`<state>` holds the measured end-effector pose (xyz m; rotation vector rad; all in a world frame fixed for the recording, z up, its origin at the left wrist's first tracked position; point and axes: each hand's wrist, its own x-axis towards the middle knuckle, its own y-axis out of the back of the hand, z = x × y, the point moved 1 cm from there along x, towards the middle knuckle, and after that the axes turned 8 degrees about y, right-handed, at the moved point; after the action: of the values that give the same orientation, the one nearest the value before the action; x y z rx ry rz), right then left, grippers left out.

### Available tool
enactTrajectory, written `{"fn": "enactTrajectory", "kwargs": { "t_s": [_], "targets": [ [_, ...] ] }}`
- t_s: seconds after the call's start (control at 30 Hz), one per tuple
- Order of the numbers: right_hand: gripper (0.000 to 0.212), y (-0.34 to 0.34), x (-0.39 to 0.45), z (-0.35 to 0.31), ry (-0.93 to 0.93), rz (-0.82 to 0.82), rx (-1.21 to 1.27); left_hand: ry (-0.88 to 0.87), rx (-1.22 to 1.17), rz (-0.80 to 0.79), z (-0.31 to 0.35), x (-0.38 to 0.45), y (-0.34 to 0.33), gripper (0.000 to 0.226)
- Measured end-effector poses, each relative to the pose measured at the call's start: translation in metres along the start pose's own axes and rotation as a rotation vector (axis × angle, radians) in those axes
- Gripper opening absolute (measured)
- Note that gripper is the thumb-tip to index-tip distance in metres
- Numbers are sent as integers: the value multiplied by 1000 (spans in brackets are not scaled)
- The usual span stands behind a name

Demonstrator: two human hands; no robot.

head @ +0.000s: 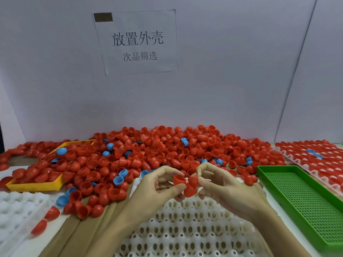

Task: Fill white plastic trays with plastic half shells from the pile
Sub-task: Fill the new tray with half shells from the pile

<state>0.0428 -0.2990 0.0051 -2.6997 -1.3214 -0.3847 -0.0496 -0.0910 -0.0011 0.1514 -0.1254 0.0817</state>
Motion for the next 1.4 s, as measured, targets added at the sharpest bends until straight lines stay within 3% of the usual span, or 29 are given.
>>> {"fn": "enactTrajectory", "kwargs": {
  "t_s": [0.2, 0.33, 0.47, 0.63, 0.8, 0.9, 1.07, 1.13, 1.23, 1.4],
  "targets": [
    [11, 1, -1, 3, 51, 8, -176, 36, 55, -10, -2, 1, 3, 20],
    [33, -4, 1, 0, 73, 15, -336, -24, 97, 47, -3, 0, -1, 31],
    [52, -16, 4, 6, 119, 29, -424, -55, 54, 120, -1, -1, -6, 26],
    [19, -16, 7, 5, 198, 172, -440, -6, -109, 81, 5, -1, -9, 22],
    [35, -10, -1, -5, 65, -55, -306, -39, 51, 179, 4, -4, -13, 20],
    [22, -9, 2, -3, 71, 28, -329, -4, 60, 186, 3, -3, -11, 21],
    [20, -5, 3, -4, 73, 36, -411, 103, -120, 123, 3, -6, -10, 19],
    [18, -3, 2, -5, 106, 50, -491, 111, -81, 168, 2, -6, -10, 19],
    [15, -3, 1, -7, 125, 78, -536, 78, 45, 205, 2, -5, -10, 23],
    [15, -8, 0, -12, 127, 73, -478, -67, 103, 103, 11, -7, -9, 26]
  ]
}}
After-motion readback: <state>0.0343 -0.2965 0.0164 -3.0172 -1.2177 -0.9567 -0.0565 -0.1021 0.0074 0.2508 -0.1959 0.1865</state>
